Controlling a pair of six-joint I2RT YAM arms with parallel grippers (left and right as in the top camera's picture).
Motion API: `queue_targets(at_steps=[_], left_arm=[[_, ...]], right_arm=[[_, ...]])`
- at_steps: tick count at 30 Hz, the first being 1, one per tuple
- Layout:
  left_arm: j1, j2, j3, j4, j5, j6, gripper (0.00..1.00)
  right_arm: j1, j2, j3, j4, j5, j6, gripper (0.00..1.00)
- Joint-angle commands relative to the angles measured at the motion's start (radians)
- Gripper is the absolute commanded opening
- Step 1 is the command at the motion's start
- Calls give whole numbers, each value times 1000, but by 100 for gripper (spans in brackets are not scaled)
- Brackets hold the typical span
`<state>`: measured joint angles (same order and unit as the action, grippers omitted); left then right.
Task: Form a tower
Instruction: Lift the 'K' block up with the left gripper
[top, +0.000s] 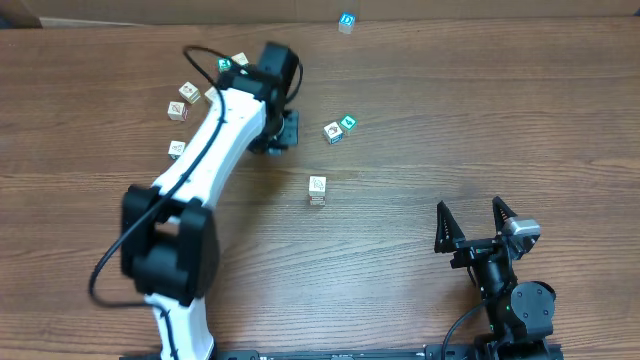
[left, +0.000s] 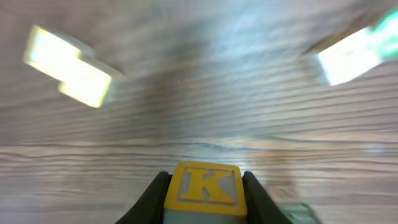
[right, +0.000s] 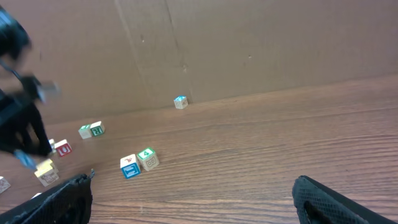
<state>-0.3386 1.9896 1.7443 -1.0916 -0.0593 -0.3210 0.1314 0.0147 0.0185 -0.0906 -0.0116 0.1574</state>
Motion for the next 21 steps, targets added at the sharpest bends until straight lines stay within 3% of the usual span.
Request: queue_targets(at_steps=[1, 6, 12, 21], left_arm=[[5, -119, 53, -17, 9, -54, 12], [3, -197, 53, -34, 73, -95, 27], [3, -200, 53, -53, 156, -99, 27], [1, -195, 53, -88, 158, -106, 27]], right_arm=[[-3, -12, -10, 6, 0, 5, 100], [-3, -12, -10, 6, 0, 5, 100], [-3, -12, -10, 6, 0, 5, 100], [-3, -12, -10, 6, 0, 5, 100]])
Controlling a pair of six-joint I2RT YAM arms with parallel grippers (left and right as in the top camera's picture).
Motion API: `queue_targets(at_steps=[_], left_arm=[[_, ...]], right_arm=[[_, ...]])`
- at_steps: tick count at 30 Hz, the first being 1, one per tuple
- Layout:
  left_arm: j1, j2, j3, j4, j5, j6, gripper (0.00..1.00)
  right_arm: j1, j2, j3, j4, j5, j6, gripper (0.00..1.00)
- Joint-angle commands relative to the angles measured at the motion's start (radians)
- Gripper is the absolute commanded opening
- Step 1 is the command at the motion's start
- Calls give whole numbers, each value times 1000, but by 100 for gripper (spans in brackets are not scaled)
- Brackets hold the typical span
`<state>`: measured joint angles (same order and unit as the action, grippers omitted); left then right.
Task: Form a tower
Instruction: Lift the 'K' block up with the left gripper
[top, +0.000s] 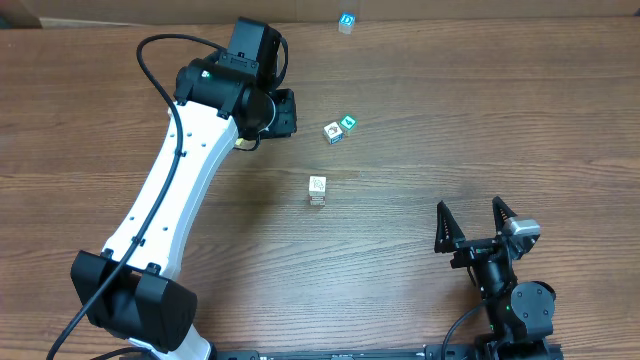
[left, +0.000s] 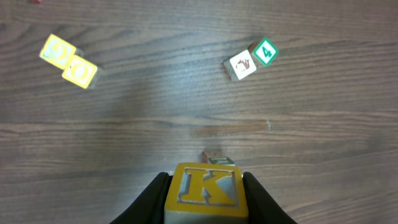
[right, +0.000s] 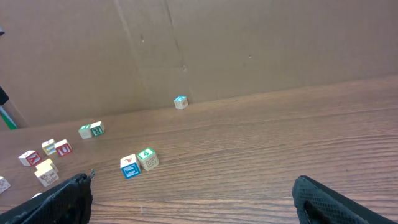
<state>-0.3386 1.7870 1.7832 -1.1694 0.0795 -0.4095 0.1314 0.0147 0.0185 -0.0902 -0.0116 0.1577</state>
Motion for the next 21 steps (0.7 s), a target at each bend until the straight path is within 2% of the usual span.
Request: queue_targets(at_steps=[1, 16, 21], left_arm=[[-1, 8, 14, -16, 19, -18, 27], [-82, 8, 14, -84, 18, -26, 25], [-109, 8, 14, -87, 13, -64, 24]], right_arm=[[-3, -12, -10, 6, 0, 5, 100], [-3, -12, -10, 6, 0, 5, 100], [-3, -12, -10, 6, 0, 5, 100]])
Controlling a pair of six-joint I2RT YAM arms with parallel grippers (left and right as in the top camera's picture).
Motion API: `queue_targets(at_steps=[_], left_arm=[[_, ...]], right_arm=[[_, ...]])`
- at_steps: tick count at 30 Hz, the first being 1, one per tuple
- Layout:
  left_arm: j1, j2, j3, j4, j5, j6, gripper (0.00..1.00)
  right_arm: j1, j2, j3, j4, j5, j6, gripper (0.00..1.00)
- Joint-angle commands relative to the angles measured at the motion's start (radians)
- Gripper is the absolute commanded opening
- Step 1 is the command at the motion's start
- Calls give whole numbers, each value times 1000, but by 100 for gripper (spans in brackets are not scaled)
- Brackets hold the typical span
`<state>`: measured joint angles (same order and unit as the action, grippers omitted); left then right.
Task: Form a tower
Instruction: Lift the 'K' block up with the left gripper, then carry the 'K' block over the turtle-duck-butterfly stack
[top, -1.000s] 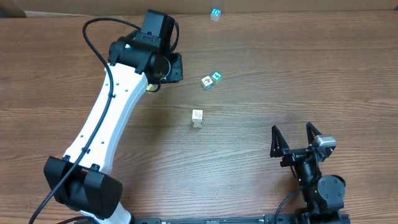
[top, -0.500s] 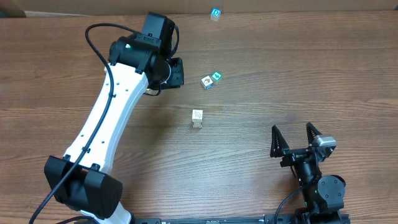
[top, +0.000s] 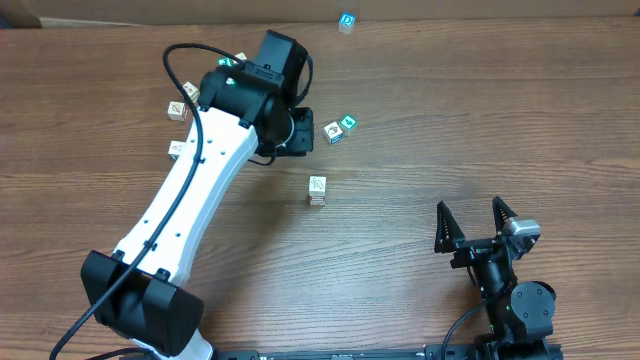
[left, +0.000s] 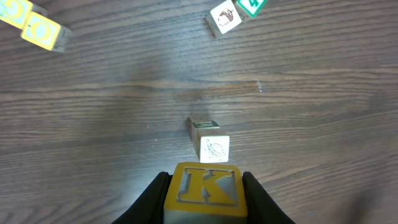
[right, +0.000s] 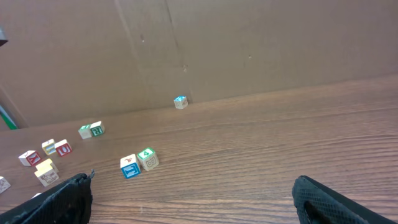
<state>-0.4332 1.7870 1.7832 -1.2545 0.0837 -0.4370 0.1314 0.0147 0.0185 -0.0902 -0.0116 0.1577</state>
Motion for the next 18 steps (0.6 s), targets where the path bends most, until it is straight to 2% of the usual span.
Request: queue_targets(at_steps=[1, 7, 18], left_arm=[[-20, 8, 14, -2, 8, -43, 24], [-62, 8, 14, -3, -64, -119, 23], [-122, 8, 14, -3, -138, -173, 19]], right_arm=[[-3, -12, -10, 6, 0, 5, 100], [-3, -12, -10, 6, 0, 5, 100], [-3, -12, -10, 6, 0, 5, 100]])
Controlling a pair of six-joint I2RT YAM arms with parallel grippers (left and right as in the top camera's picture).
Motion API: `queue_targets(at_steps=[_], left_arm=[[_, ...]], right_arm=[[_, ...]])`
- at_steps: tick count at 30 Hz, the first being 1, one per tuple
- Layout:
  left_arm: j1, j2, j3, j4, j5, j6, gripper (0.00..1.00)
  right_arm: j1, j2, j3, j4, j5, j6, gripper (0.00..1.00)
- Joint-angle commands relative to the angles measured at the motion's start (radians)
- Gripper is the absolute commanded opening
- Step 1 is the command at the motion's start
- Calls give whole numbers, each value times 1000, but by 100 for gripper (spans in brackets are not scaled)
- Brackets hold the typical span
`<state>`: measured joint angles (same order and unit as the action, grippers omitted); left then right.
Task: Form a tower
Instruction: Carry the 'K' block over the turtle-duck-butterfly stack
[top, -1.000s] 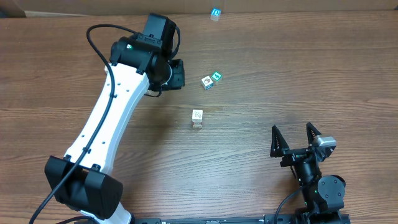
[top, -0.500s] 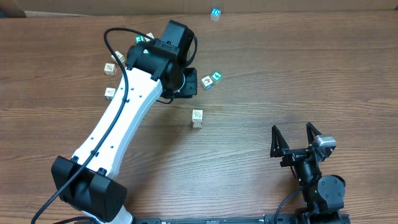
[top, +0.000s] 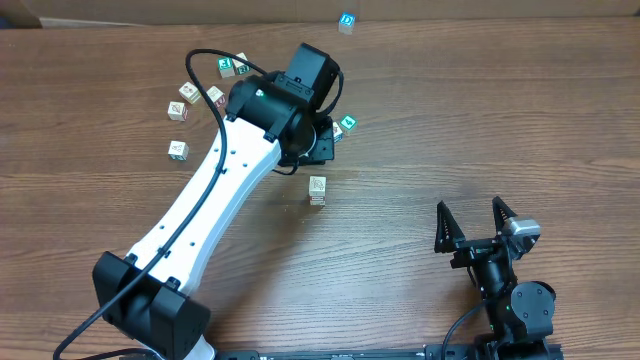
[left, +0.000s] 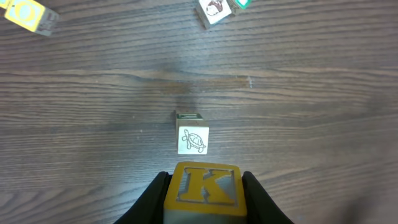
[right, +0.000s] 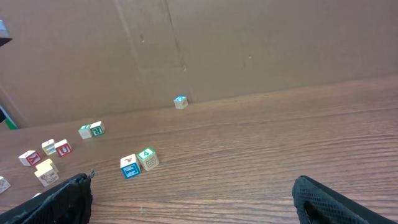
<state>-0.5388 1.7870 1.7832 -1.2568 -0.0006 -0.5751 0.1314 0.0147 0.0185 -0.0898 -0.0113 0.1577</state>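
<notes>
A yellow block with the letter K (left: 202, 185) is clamped between the black fingers (left: 155, 191) of my left gripper (left: 202, 182), which is shut on it above the table. Just ahead of it in the left wrist view stands a small stack topped by a white turtle block (left: 193, 140). Overhead, the stack (top: 317, 189) stands mid-table, and the left gripper (top: 318, 141) hangs just behind it. My right gripper (top: 478, 222) rests open at the near right, holding nothing.
A blue block and a green 4 block (right: 138, 163) lie side by side behind the stack. Several loose blocks (top: 190, 95) are scattered at the far left, and one blue block (top: 346, 20) sits by the cardboard wall (right: 186, 43). Yellow blocks (left: 28, 14) lie at the upper left.
My left gripper, still shut on the K block, has shifted right toward the stack. The turtle block now sits a little higher in the left wrist view. The right arm has not moved.
My left gripper held the K block low beside the loose blocks at the left. Then it was high over the far side, with the stack just showing below. Later the stack lay in front of the block, and now the gripper hangs just behind it.
</notes>
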Motion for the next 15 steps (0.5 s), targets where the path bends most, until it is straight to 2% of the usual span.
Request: queue_targets(at_steps=[1, 15], left_arm=[[-21, 8, 14, 0, -58, -35, 19], [-71, 8, -48, 14, -68, -62, 21]], right_arm=[[-3, -12, -10, 5, -1, 5, 100], [-3, -12, -10, 5, -1, 5, 100]])
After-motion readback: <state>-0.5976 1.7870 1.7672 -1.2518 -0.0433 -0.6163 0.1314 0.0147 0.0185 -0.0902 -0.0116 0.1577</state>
